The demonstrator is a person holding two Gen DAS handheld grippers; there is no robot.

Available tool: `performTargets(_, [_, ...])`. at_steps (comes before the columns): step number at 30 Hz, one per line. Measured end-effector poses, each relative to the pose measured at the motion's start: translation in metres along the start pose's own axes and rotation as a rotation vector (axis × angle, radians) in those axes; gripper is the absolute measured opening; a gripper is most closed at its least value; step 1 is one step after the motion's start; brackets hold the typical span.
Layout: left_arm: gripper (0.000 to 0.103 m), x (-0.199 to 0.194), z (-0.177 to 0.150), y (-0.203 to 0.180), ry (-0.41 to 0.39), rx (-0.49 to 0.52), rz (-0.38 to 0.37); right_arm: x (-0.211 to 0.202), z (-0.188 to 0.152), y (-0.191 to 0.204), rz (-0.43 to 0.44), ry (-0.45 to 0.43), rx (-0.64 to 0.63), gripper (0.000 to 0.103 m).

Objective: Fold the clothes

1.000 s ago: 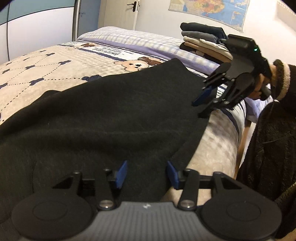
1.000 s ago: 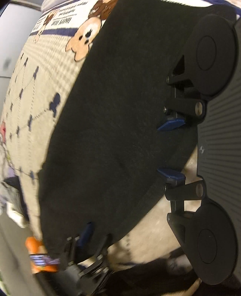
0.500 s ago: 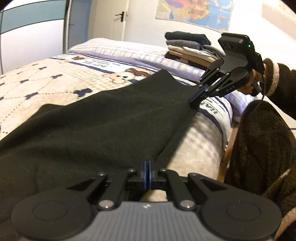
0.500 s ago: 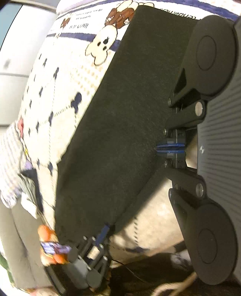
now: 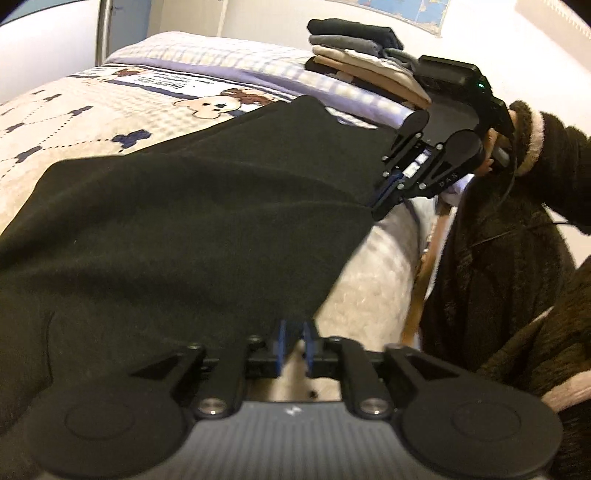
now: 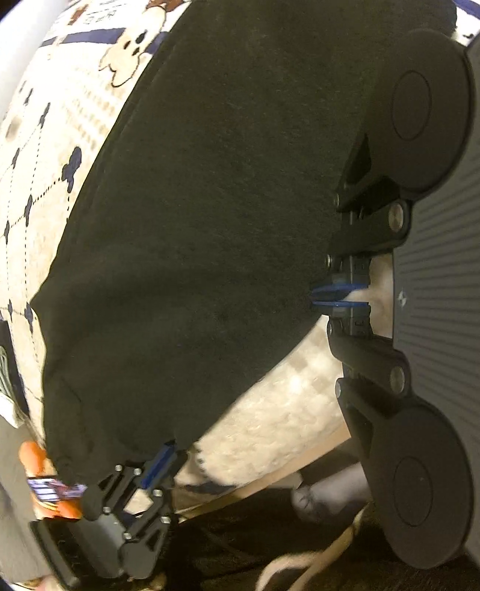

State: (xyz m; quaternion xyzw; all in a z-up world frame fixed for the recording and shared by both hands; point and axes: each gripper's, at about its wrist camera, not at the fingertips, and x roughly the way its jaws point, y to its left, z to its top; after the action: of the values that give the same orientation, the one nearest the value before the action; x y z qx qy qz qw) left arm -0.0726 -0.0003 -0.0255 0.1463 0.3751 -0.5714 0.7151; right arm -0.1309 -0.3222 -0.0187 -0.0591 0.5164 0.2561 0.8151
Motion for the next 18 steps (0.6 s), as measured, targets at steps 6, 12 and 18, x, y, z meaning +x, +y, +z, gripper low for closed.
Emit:
performTargets(6, [0.057,-0.023,0.024,0.022,-0.133,-0.062,0.003,-0.038,0.006,-0.02,-0.009,-0.131,0.09,0.027])
performTargets(12, [0.061,-0.028,0.049,0.071,-0.204,-0.174,0.192,-0.061,0.01,-0.063,-0.141,-0.263,0.217,0.03])
performTargets(18, [0.068,-0.023,0.066,0.107,-0.223,-0.225,0.301,-0.061,0.005,-0.11,-0.258,-0.343,0.385,0.032])
